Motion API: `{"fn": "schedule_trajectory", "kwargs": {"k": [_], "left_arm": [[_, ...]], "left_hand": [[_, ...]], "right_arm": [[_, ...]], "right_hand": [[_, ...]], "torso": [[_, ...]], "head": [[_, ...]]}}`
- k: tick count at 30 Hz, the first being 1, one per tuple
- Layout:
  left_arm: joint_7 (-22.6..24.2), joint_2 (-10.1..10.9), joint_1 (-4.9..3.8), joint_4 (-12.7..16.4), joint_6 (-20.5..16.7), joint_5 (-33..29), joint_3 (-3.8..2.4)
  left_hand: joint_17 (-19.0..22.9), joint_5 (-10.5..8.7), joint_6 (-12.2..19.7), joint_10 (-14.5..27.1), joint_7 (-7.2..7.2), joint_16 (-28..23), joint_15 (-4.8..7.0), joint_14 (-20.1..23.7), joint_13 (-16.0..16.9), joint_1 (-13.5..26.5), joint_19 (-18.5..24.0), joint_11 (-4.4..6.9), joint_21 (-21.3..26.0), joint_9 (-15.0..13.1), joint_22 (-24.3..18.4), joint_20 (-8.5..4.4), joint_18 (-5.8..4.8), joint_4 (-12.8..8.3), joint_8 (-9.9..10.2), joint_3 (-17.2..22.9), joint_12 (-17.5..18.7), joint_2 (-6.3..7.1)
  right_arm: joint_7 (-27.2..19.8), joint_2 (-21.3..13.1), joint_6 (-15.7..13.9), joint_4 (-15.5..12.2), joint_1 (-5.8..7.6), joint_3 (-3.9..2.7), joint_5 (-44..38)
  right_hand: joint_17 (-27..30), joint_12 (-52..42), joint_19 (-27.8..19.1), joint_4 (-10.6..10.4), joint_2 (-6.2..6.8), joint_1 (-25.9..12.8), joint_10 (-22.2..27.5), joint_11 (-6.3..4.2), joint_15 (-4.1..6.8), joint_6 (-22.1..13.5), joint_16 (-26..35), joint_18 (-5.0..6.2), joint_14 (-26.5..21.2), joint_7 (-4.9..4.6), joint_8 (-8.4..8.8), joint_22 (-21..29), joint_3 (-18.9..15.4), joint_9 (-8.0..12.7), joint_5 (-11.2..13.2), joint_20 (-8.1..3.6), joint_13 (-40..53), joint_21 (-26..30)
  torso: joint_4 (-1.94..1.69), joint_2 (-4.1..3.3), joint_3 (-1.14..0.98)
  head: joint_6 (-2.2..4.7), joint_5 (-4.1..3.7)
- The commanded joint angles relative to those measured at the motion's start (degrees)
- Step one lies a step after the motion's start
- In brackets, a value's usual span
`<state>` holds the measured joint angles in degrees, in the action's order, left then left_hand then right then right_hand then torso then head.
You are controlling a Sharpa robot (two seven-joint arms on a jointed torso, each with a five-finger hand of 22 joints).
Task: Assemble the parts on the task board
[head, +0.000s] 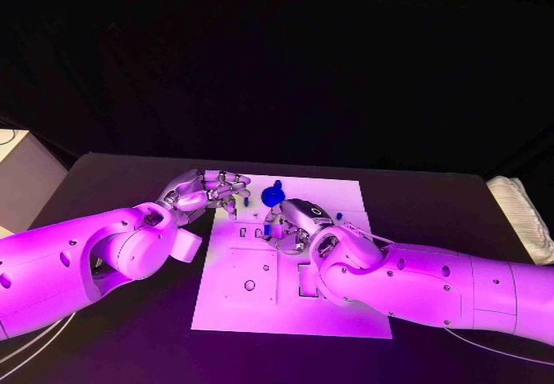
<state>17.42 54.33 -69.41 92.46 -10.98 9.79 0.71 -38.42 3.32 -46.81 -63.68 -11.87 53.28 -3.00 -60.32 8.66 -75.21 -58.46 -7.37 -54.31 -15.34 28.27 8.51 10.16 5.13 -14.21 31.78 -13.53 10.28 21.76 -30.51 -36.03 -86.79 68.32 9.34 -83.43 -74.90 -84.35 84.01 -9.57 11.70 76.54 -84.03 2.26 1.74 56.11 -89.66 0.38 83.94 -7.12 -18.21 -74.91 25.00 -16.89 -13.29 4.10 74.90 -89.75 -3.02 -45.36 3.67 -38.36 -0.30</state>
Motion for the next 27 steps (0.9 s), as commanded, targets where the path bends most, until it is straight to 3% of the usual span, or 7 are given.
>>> {"fn": "schedule_trajectory", "kwargs": {"k": [1, 8, 16, 27], "left_arm": [[0.11, -0.02, 0.01, 0.16, 1.17, 0.32, -0.01], [0.08, 0.01, 0.01, 0.16, 1.19, 0.32, -0.01], [-0.03, 0.00, 0.01, 0.14, 1.30, 0.32, -0.01], [-0.15, 0.07, 0.01, 0.15, 1.33, 0.32, -0.01]], "left_hand": [[-0.05, -0.27, 0.35, 0.18, 0.01, 0.38, -0.14, -0.22, 0.05, 0.62, -0.12, 0.00, -0.20, -0.05, 0.05, -0.12, 0.40, 0.11, -0.20, 0.39, -0.20, 0.10], [-0.05, -0.27, 0.35, 0.18, 0.01, 0.38, -0.14, -0.22, 0.05, 0.62, -0.12, 0.00, -0.20, -0.05, 0.05, -0.12, 0.40, 0.11, -0.20, 0.39, -0.20, 0.10], [-0.05, -0.27, 0.35, 0.18, 0.01, 0.38, -0.14, -0.22, 0.05, 0.62, -0.12, 0.00, -0.20, -0.05, 0.05, -0.12, 0.40, 0.11, -0.20, 0.39, -0.20, 0.10], [-0.20, -0.27, 0.53, 0.61, -0.07, 0.55, -0.20, -0.08, 0.17, 0.55, 0.00, -0.08, -0.42, -0.08, 0.16, -0.07, 0.39, 0.09, -0.14, 0.51, -0.35, 0.03]], "right_arm": [[-0.37, -0.08, 1.02, 0.10, -0.15, 0.10, -0.08], [-0.51, -0.09, 0.90, 0.09, -0.16, 0.12, -0.04], [-1.07, -0.06, -0.20, -0.03, -0.16, 0.13, 0.15], [-1.26, -0.09, -0.81, -0.02, -0.16, 0.14, 0.20]], "right_hand": [[-15.10, 0.33, 5.99, 0.28, 0.35, -0.31, -0.72, 0.05, 0.19, -0.52, -0.34, -0.38, 6.06, 0.06, -0.04, -15.09, 0.01, 0.11, -0.11, -0.35, 9.33, -0.25], [-15.10, 0.34, 5.99, 0.28, 0.35, -0.31, -0.71, 0.05, 0.19, -0.53, -0.34, -0.38, 6.06, 0.06, -0.03, -15.09, 0.01, 0.11, -0.10, -0.35, 9.33, -0.25], [-15.09, 1.42, 5.99, 0.43, 1.39, -1.04, 0.35, 0.85, -0.47, -2.79, -0.33, -0.38, 6.06, -0.85, 0.95, -15.09, -0.06, 0.73, 0.21, 0.09, 8.39, -0.25], [-14.91, 1.99, 5.99, 0.43, 2.03, -1.45, 0.92, 1.10, -0.72, -3.31, -0.20, -0.38, 6.00, -1.09, 1.14, -15.09, -0.48, 0.91, 0.80, 0.32, 7.89, -0.25]], "torso": [[0.01, -0.01, -0.03], [-0.03, -0.02, -0.02], [0.00, -0.01, -0.03], [-0.01, -0.05, -0.02]], "head": [[-0.03, 0.00], [-0.08, -0.07], [-0.10, 0.03], [-0.19, 0.14]]}}
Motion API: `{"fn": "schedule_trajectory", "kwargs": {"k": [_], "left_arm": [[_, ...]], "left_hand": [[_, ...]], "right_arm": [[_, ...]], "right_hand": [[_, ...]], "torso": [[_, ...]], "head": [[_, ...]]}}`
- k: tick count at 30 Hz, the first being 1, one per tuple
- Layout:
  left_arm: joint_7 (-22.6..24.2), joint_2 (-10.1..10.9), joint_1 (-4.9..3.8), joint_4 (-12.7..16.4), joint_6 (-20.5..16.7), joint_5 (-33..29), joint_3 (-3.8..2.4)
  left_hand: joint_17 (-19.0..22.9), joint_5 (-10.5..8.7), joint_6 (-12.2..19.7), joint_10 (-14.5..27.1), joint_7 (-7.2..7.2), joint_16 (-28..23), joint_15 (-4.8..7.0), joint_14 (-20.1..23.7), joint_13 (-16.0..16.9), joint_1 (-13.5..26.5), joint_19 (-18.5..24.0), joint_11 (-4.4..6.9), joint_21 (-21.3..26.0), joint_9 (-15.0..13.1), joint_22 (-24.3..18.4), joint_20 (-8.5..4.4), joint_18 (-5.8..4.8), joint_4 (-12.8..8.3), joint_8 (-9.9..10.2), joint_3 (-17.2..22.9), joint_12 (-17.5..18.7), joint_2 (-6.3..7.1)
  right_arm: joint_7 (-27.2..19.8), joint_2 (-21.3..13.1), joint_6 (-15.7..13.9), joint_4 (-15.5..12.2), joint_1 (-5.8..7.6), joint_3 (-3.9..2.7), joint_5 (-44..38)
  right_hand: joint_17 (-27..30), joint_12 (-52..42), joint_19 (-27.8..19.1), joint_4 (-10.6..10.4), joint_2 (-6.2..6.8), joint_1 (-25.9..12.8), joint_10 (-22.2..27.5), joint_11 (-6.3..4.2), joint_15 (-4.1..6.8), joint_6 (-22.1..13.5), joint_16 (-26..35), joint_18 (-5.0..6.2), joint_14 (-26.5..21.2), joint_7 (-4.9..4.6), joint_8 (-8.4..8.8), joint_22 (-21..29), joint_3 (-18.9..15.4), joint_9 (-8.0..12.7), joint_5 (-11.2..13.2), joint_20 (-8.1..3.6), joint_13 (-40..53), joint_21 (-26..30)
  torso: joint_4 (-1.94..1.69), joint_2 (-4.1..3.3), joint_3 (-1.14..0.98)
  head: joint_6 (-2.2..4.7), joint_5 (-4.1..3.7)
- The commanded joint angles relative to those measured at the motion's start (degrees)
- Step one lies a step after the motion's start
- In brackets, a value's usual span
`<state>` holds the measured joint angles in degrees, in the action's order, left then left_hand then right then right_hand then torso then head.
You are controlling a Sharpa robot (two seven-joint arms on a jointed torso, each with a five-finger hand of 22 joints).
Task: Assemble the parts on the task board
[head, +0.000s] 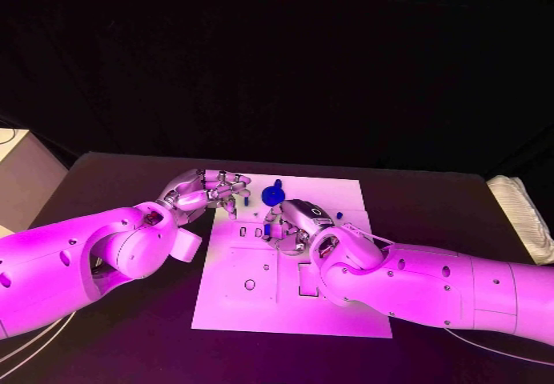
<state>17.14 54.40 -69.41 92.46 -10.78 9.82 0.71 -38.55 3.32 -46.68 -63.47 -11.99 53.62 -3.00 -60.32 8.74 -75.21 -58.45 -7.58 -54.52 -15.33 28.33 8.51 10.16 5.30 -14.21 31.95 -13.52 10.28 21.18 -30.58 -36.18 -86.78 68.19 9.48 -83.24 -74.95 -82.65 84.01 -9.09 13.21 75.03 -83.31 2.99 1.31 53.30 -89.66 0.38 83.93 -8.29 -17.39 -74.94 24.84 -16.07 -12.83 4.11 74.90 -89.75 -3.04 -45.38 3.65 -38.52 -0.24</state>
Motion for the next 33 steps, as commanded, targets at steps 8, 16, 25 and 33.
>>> {"fn": "schedule_trajectory", "kwargs": {"k": [8, 16, 25, 33], "left_arm": [[0.04, 0.01, 0.01, 0.14, 1.22, 0.29, -0.01], [-0.01, 0.01, 0.01, 0.10, 1.29, 0.31, -0.01], [0.32, -0.08, 0.01, -0.17, 0.88, 2.31, -0.01], [-1.87, -0.61, -0.09, -1.79, 0.86, 6.74, -0.04]], "left_hand": [[-0.09, -0.27, 0.46, 0.51, 0.06, 0.24, -0.21, -0.06, 0.12, 0.53, 0.02, 0.12, -0.26, -0.09, 0.12, -0.06, 0.39, -0.08, -0.13, 0.37, -0.37, 0.03], [-0.09, -0.27, 0.46, 0.51, 0.06, 0.24, -0.21, -0.06, 0.12, 0.53, 0.02, 0.12, -0.26, -0.09, 0.12, -0.06, 0.39, -0.08, -0.13, 0.37, -0.37, 0.03], [-0.62, -0.26, 4.04, 6.17, -0.12, 1.51, -0.72, -0.33, 0.85, 0.58, 0.24, -0.55, -1.83, -0.14, 0.82, 0.44, 0.43, -0.42, -0.04, -0.33, -1.46, 0.44], [-17.51, -0.24, 1.04, 3.44, 1.47, 16.79, 1.13, -13.61, 10.49, 2.72, -4.28, 1.74, -9.61, -3.49, 9.07, -1.05, -0.59, 0.51, -7.97, -3.33, -19.38, 0.24]], "right_arm": [[-0.92, -0.03, -1.42, -0.06, -0.03, 0.01, -0.06], [-1.57, -0.13, -2.85, -0.24, -0.03, 0.01, -0.07], [-3.68, -0.76, -5.99, -1.07, -0.06, 0.01, -0.09], [-13.77, -2.89, -7.80, -2.64, 0.73, -0.19, 6.07]], "right_hand": [[-14.69, 1.11, 5.99, -0.48, 0.93, -0.62, 1.03, 0.66, -0.60, -1.48, -0.06, -0.38, 5.94, -0.18, 0.62, -15.06, -1.53, 0.42, 3.13, 0.68, 7.15, -0.25], [-14.56, 1.78, 5.99, -1.43, 0.94, -0.61, 1.73, 0.83, -0.75, -2.49, 0.06, -0.38, 5.89, -0.30, 0.68, -15.06, -4.89, 0.79, 6.76, 0.89, 6.53, -0.25], [-14.51, 2.00, 5.99, -6.00, -0.77, 5.44, 2.19, 2.29, -2.03, -6.94, 0.12, -0.38, 5.87, -1.93, 3.89, -15.06, -16.60, 2.54, 7.61, 1.98, 6.14, -0.25], [-14.62, 1.26, 5.99, -7.35, -1.66, 8.15, 1.57, 2.27, -2.03, -6.11, 0.03, -0.38, 5.91, -1.89, 4.20, -15.06, -17.12, 2.66, 6.16, 2.12, 6.74, -0.25]], "torso": [[0.00, 0.00, 0.02], [0.00, 0.01, 0.00], [0.08, 0.14, -0.08], [0.32, 0.43, -0.14]], "head": [[-0.04, -0.03], [0.01, -0.04], [-0.07, -0.07], [-0.03, 0.34]]}}
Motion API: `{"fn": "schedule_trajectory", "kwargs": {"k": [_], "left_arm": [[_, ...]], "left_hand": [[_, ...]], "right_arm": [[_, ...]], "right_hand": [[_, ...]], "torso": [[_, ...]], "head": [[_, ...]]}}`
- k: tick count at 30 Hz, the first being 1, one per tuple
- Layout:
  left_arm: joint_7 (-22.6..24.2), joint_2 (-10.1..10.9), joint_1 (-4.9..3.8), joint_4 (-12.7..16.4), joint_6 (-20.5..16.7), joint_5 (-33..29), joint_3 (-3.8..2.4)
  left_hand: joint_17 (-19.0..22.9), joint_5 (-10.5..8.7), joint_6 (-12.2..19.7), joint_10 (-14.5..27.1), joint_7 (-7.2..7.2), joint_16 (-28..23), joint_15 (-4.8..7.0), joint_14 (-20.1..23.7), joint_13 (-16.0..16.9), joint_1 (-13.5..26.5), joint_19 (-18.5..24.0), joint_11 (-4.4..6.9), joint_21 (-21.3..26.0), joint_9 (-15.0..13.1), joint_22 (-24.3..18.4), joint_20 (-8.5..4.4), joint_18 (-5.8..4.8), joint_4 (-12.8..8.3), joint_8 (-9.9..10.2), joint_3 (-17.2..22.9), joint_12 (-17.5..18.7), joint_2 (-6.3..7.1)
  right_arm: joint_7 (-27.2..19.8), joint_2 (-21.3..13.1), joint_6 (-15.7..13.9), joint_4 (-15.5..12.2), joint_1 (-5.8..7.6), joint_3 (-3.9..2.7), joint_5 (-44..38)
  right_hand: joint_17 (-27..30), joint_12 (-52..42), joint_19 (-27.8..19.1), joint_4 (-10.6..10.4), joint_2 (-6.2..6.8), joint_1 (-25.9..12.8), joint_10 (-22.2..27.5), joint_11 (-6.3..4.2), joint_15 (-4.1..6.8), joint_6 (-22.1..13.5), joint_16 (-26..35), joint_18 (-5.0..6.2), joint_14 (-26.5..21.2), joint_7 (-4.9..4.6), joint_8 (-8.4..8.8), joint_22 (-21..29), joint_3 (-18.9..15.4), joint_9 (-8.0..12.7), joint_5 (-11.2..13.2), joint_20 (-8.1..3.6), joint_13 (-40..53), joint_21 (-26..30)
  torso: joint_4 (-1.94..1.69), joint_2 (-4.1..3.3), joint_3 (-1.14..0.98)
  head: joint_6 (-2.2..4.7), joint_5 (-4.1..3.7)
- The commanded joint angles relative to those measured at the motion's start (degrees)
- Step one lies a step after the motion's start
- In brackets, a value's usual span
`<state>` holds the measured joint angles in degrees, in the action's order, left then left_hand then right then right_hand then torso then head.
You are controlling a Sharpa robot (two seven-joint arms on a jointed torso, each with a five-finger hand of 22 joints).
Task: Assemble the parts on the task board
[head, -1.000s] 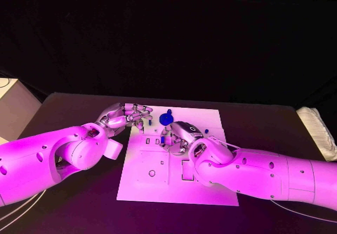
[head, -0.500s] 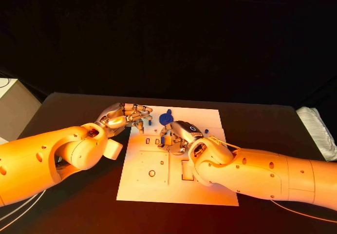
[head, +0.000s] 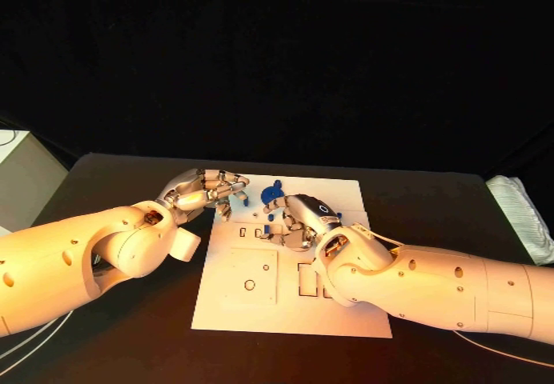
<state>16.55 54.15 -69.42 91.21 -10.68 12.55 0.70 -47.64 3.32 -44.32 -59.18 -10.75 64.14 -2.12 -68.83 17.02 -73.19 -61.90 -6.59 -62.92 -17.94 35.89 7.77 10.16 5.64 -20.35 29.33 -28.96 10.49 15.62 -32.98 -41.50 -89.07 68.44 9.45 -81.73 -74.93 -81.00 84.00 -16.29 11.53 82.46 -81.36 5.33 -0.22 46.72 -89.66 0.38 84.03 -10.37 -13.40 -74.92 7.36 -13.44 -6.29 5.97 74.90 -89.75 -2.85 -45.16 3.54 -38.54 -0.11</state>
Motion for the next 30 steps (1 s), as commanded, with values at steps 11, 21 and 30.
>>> {"fn": "schedule_trajectory", "kwargs": {"k": [11, 21, 30], "left_arm": [[-12.72, -1.80, -2.13, -3.23, 3.07, 14.23, -0.11], [-32.94, -5.03, -5.44, -5.46, 15.65, 21.57, -0.08], [-42.59, -10.74, -7.37, -9.74, 22.11, 32.88, 0.83]], "left_hand": [[-33.66, -0.21, -0.90, 0.12, 3.61, 22.29, 2.90, -17.63, 20.54, 6.62, -12.32, 3.80, -13.59, -12.45, 21.75, -2.87, -4.02, 7.79, -17.85, -4.77, -32.37, -0.39], [-34.40, -0.31, 0.59, -0.39, 3.93, 22.50, 3.20, -17.90, 23.64, 10.36, -12.48, 3.99, -14.07, -15.70, 22.40, -3.18, -4.15, 11.09, -19.98, -7.53, -35.32, -1.46], [-34.59, -0.28, 0.64, -0.91, 4.10, 22.52, 3.24, -17.95, 24.85, 12.90, -12.53, 4.09, -14.18, -16.67, 22.63, -3.22, -4.17, 11.18, -20.52, -9.57, -36.26, -2.42]], "right_arm": [[-20.51, -7.51, 0.01, -2.84, 5.01, -0.51, 24.14], [-26.32, -12.87, 2.03, -2.02, 8.60, -0.79, 34.10], [-29.07, -14.88, 3.39, 0.73, 9.93, -0.84, 41.74]], "right_hand": [[-13.50, -0.22, 6.00, 0.23, -1.73, 1.47, -0.03, -0.64, -0.05, 3.08, 1.03, -0.38, 5.34, 0.79, -0.96, -15.08, 2.50, -0.26, -4.40, -0.05, 6.55, -0.25], [-9.99, 1.99, 6.00, 0.16, -1.05, 1.05, 2.43, -0.54, -0.14, 3.06, 4.27, -0.38, 3.59, 0.70, -1.20, -15.08, 4.31, -0.08, -7.38, 0.06, 4.51, -0.25], [-9.79, 2.12, 6.00, 0.25, -1.06, 1.09, 2.59, -0.54, -0.15, 3.07, 4.48, -0.38, 3.43, 0.70, -1.29, -15.08, 4.71, -0.07, -7.63, 0.09, 4.38, -0.25]], "torso": [[0.23, 1.43, -0.59], [0.46, 2.41, -1.17], [0.19, 3.07, -1.53]], "head": [[-0.56, 0.98], [-1.03, 1.30], [-1.35, 1.28]]}}
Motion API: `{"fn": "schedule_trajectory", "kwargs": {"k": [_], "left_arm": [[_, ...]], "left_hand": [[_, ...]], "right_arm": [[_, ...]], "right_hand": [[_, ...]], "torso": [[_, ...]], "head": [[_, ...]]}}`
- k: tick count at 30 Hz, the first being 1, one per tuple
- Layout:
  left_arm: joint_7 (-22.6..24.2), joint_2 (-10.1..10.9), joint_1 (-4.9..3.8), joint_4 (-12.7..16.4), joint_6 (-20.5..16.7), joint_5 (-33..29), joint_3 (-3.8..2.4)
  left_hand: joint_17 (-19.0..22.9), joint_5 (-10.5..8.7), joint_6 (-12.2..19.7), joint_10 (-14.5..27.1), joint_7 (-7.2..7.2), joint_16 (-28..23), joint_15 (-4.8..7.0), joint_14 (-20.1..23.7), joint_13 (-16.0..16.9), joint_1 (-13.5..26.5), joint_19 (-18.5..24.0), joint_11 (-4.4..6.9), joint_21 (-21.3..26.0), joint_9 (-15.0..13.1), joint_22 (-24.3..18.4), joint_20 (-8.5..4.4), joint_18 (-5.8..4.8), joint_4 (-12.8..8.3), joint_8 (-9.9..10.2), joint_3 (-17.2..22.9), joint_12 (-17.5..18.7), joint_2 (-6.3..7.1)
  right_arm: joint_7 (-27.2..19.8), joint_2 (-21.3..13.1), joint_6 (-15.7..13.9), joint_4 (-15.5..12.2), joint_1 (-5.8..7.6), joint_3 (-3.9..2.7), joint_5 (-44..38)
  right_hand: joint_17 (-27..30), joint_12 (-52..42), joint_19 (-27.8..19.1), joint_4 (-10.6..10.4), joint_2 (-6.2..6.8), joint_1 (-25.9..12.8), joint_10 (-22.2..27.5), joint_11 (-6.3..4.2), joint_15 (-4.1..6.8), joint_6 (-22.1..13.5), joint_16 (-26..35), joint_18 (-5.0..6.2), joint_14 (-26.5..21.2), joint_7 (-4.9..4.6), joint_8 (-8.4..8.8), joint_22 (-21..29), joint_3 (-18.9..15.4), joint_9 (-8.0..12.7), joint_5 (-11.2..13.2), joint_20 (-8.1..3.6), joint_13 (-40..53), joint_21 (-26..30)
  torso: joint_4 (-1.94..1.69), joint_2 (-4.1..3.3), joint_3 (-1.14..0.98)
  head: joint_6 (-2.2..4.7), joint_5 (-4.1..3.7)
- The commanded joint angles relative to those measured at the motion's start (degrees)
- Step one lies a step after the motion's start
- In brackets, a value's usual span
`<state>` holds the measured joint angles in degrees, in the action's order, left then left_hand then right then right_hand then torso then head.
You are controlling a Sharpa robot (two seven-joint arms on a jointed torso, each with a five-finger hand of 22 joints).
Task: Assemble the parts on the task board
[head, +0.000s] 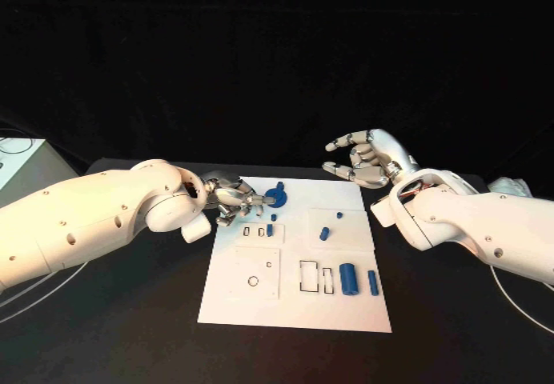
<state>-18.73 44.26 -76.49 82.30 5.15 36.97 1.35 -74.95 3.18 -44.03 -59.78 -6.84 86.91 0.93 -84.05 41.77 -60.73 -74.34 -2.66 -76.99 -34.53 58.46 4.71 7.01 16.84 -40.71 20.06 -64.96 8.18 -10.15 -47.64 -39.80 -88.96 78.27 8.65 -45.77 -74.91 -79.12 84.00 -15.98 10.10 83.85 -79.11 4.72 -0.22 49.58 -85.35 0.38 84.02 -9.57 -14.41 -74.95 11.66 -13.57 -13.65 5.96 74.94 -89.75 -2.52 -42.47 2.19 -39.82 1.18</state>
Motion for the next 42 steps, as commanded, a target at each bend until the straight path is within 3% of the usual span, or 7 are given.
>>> {"fn": "schedule_trajectory", "kwargs": {"k": [1, 6, 12, 19, 26, 32, 42], "left_arm": [[-7.83, -1.45, -0.47, -1.32, 6.80, 9.54, 0.37], [-9.40, -4.10, -1.22, -3.32, 8.45, 12.51, 1.23], [-10.08, -6.28, -1.77, -5.05, 8.69, 14.06, 1.86], [-10.36, -7.29, -2.07, -5.70, 8.96, 14.55, 2.08], [-10.43, -8.68, -2.14, -6.62, 8.52, 14.59, 2.31], [-10.48, -10.19, -2.13, -7.72, 8.60, 14.39, 2.99], [-10.51, -11.43, -2.11, -9.04, 8.80, 14.18, 3.45]], "left_hand": [[-7.31, -0.12, 0.30, -0.42, 0.22, -0.25, 0.19, -2.74, 0.28, 0.49, -0.08, 0.18, -0.12, -0.15, 0.07, -0.17, -1.02, -0.04, -0.23, -0.35, -0.38, -0.28], [-7.14, -0.05, 0.03, -0.35, 0.58, -0.39, 0.45, -2.65, 0.69, -1.37, 0.06, 0.49, -0.05, -1.24, -0.08, -0.31, -0.98, -0.31, -1.16, 1.08, -0.84, -1.94], [-6.98, -0.09, 0.16, -0.04, 0.54, -0.48, 0.45, -2.57, 0.42, -1.27, 0.08, 0.47, -0.05, -1.42, -0.07, -0.32, -0.99, -0.19, -1.24, 1.22, -0.71, -1.77], [-6.97, -0.12, 0.38, 0.48, 0.48, -0.51, 0.41, -2.54, -0.09, -0.62, 0.19, 0.41, 0.02, -1.75, -0.21, -0.30, -0.97, -0.05, -1.35, 1.32, -0.48, -1.72], [-7.03, -0.15, 0.59, 0.82, 0.42, -0.49, 0.37, -2.56, -0.42, -0.18, 0.20, 0.36, 0.02, -1.89, -0.20, -0.29, -0.97, -0.04, -1.32, 1.33, -0.31, -1.65], [-7.08, -0.15, 0.61, 0.78, 0.42, -0.47, 0.37, -2.58, -0.34, -0.13, 0.21, 0.35, 0.03, -1.91, -0.21, -0.28, -0.97, -0.04, -1.32, 1.32, -0.34, -1.64], [-7.33, -0.15, 0.67, 0.81, 0.41, -0.36, 0.36, -2.68, -0.32, 0.01, 0.14, 0.34, -0.04, -1.98, -0.05, -0.27, -1.00, -0.06, -1.33, 1.35, -0.36, -1.63]], "right_arm": [[-3.16, -0.36, 1.58, 0.91, 0.15, -0.04, 6.13], [-1.36, -0.92, 0.60, 2.08, 0.28, -0.05, 6.36], [0.35, -1.10, 0.12, 2.60, 0.35, -0.05, 5.89], [1.18, -0.96, -0.16, 2.65, 0.37, -0.05, 5.46], [1.67, -0.68, -0.20, 2.64, 0.38, -0.05, 5.14], [1.94, -0.42, -0.17, 2.72, 0.37, -0.05, 5.05], [1.95, -0.16, 0.05, 2.81, 0.36, -0.04, 5.03]], "right_hand": [[-9.79, 0.25, 6.00, -0.03, 0.36, -0.28, 0.35, 0.07, -0.15, 0.20, 0.19, -0.38, 3.42, -0.10, -0.29, -15.05, 0.50, 0.07, -0.35, 0.10, 4.33, -0.25], [-9.52, 0.52, 6.00, 0.13, 0.36, -0.11, 0.66, 0.09, -0.17, 0.09, 0.44, -0.38, 3.26, -0.14, -0.30, -15.05, 0.89, 0.11, -0.38, 0.11, 4.06, -0.25], [-10.17, 0.30, 6.00, 0.15, 0.50, -0.16, 0.47, 0.13, -0.19, -0.05, -0.15, -0.38, 3.56, -0.17, -0.25, -15.05, 0.95, 0.14, -0.23, 0.10, 4.27, -0.25], [-10.06, 0.36, 6.00, 0.16, 0.57, -0.22, 0.53, 0.15, -0.20, -0.16, -0.06, -0.38, 3.51, -0.20, -0.21, -15.05, 1.00, 0.17, -0.04, 0.09, 4.20, -0.25], [-10.01, 0.35, 6.00, 0.22, 0.65, -0.18, 0.54, 0.16, -0.21, -0.20, -0.02, -0.38, 3.49, -0.20, -0.22, -15.05, 1.07, 0.19, 0.20, 0.08, 4.19, -0.25], [-10.00, 0.40, 6.00, 0.22, 0.67, -0.21, 0.59, 0.16, -0.22, -0.21, -0.02, -0.38, 3.48, -0.21, -0.22, -15.05, 1.09, 0.19, 0.31, 0.08, 4.13, -0.25], [-10.01, 0.42, 6.00, 0.21, 0.69, -0.27, 0.61, 0.17, -0.22, -0.23, -0.02, -0.38, 3.49, -0.22, -0.22, -15.05, 1.12, 0.20, 0.44, 0.08, 4.12, -0.25]], "torso": [[-0.18, 0.40, -0.20], [-0.39, 0.59, -0.31], [-0.25, 0.49, -0.43], [-0.17, 0.30, -0.35], [-0.40, 0.29, -0.18], [-0.35, 0.32, -0.18], [-0.35, 0.32, -0.19]], "head": [[-0.06, -0.02], [-0.07, -0.28], [-0.25, -0.08], [-0.05, -0.25], [-0.33, -0.33], [-0.61, -0.35], [-0.97, -0.61]]}}
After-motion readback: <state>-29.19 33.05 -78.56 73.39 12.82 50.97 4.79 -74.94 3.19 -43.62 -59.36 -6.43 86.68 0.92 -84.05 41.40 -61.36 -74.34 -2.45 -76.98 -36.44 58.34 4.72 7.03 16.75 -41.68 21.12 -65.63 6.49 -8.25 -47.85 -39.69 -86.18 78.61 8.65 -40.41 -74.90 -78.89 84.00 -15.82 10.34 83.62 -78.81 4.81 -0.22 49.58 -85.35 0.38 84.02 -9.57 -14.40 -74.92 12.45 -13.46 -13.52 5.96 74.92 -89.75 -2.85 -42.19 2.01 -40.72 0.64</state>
